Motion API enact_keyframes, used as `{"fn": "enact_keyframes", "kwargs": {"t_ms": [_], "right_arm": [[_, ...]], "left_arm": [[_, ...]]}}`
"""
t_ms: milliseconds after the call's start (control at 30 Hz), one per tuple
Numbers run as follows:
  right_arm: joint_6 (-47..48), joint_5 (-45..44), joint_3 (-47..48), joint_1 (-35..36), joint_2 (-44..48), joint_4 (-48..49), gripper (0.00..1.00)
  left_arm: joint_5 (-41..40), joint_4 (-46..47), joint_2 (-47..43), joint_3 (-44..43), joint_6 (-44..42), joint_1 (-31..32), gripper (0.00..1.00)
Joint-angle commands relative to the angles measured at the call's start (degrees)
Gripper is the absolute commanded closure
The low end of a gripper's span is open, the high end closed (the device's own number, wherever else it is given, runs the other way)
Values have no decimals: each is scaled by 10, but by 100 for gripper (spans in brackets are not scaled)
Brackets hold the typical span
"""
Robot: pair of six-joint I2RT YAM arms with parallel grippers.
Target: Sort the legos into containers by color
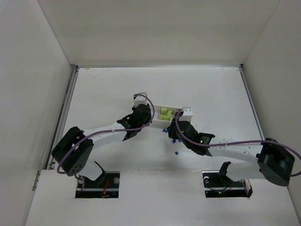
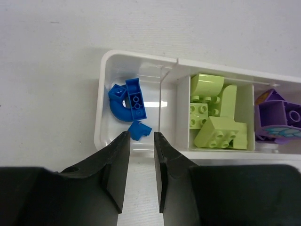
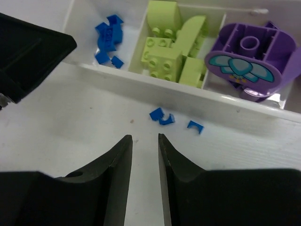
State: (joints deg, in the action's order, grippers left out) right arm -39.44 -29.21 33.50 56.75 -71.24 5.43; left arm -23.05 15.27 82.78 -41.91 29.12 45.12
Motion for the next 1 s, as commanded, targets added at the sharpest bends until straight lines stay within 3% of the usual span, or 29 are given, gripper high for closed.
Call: {"fn": "enact_keyframes", "kwargs": {"t_ms": [0, 200, 400, 733, 967], "right_arm": [[-19, -23, -10, 2, 5, -13, 64], [-16, -37, -19, 0, -2, -14, 57], [-22, -40, -11, -7, -45, -20, 53], [-44, -79, 28, -19, -144, -17, 54], [-45, -109, 46, -20, -184, -17, 61]], "left_arm": [[0, 27, 21, -39, -25, -7, 75], [0, 33, 63, -57, -35, -8, 72], [-7, 42, 17, -30, -35, 5, 68], [-33, 37, -113, 86, 0, 87, 66], [-44, 45, -92, 118, 33, 135, 64]]}}
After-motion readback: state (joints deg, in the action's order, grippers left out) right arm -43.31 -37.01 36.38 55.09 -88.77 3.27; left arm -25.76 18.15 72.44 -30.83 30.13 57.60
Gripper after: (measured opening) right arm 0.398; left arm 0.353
